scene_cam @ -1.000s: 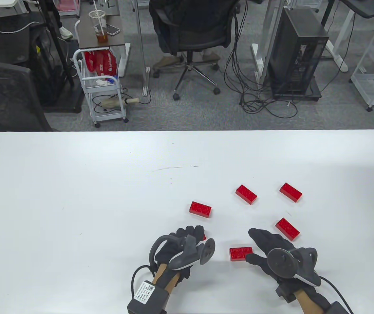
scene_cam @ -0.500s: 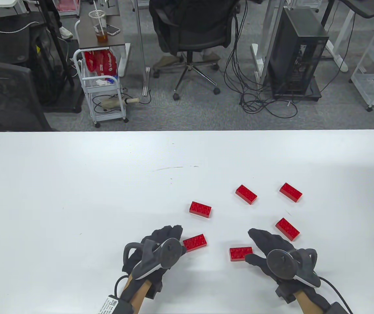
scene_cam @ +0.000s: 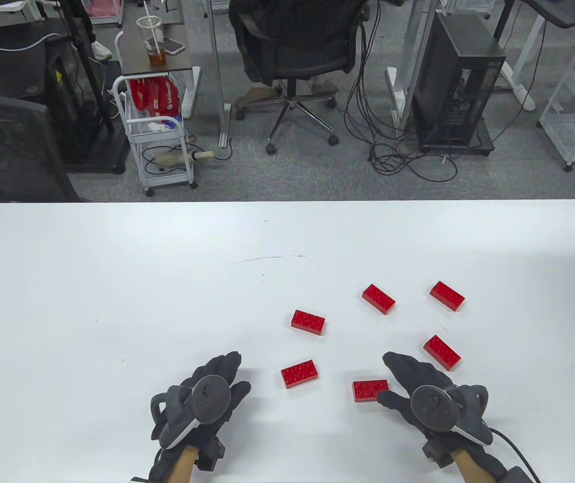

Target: Separate stacked toy bricks from each other

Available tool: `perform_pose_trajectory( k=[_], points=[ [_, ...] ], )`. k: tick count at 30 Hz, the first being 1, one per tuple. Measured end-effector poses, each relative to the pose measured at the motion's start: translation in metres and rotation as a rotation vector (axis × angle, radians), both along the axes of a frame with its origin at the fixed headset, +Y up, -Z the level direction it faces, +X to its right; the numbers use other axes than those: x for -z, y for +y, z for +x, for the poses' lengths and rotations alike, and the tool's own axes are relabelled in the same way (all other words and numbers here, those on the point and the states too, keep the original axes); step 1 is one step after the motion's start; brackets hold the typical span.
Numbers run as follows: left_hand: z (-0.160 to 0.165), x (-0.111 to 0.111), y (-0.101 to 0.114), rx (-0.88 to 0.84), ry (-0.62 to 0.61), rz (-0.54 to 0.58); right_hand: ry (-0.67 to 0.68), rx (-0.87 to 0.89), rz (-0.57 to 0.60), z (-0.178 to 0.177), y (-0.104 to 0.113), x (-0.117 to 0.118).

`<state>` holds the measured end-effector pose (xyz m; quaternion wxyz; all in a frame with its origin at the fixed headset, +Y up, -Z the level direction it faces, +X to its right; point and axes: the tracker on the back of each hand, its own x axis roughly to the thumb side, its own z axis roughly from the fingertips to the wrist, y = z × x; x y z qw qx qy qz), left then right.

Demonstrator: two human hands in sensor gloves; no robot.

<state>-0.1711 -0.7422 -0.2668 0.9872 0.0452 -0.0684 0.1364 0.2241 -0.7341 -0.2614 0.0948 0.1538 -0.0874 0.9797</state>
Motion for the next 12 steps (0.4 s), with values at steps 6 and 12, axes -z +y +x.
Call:
perform_pose_trajectory(
  k=[6,12],
  points=[
    [0.0038,-0.0024,0.0009,0.011,-0.020,0.015,-0.007,0.009,0.001,0.0012,-0.0006,-0.0007],
    [0.0050,-0.0032,0.0000,0.018,-0.031,-0.005,-0.014,0.003,-0.001,0.0018,-0.0009,-0.0013]
  ],
)
